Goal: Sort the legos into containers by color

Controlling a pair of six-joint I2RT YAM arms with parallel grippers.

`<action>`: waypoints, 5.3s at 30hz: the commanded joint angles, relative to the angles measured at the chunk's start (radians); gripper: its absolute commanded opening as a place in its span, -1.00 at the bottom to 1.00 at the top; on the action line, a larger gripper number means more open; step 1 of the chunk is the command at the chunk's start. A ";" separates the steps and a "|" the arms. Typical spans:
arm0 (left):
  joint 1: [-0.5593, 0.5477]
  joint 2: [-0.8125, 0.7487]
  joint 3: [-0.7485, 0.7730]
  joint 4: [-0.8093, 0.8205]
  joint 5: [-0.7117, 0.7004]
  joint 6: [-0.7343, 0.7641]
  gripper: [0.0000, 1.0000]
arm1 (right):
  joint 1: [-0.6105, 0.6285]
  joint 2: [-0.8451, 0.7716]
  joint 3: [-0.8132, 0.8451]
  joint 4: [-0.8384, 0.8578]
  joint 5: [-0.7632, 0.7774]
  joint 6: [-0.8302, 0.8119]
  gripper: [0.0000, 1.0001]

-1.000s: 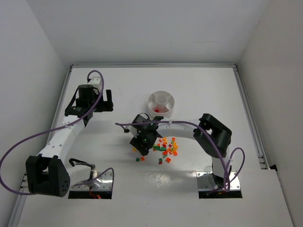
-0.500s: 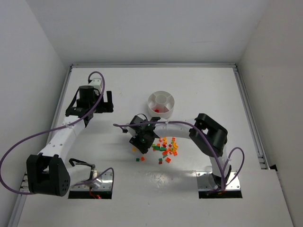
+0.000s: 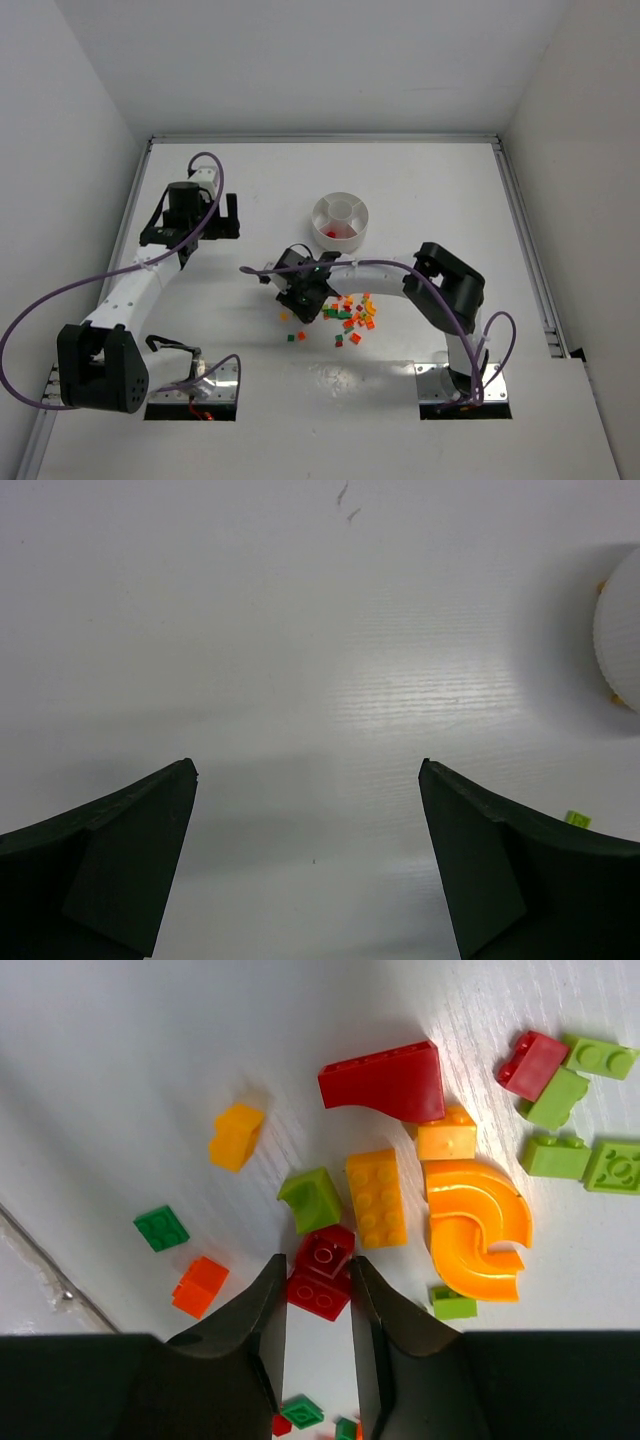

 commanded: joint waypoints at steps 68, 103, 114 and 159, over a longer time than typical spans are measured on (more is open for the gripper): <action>0.034 -0.106 0.212 -0.286 -0.168 0.047 0.99 | 0.042 -0.192 -0.069 -0.128 0.036 0.027 -0.07; 0.034 -0.297 0.122 -0.304 -0.204 0.108 0.99 | 0.088 -0.070 0.007 -0.142 0.130 0.018 -1.00; 0.034 -0.185 0.205 -0.295 -0.040 0.121 0.99 | -0.045 -0.291 0.048 -0.134 0.253 -0.270 -1.00; -0.054 -0.105 0.161 -0.421 0.235 0.226 0.64 | -0.367 -0.109 0.325 -0.191 0.254 -0.318 -0.05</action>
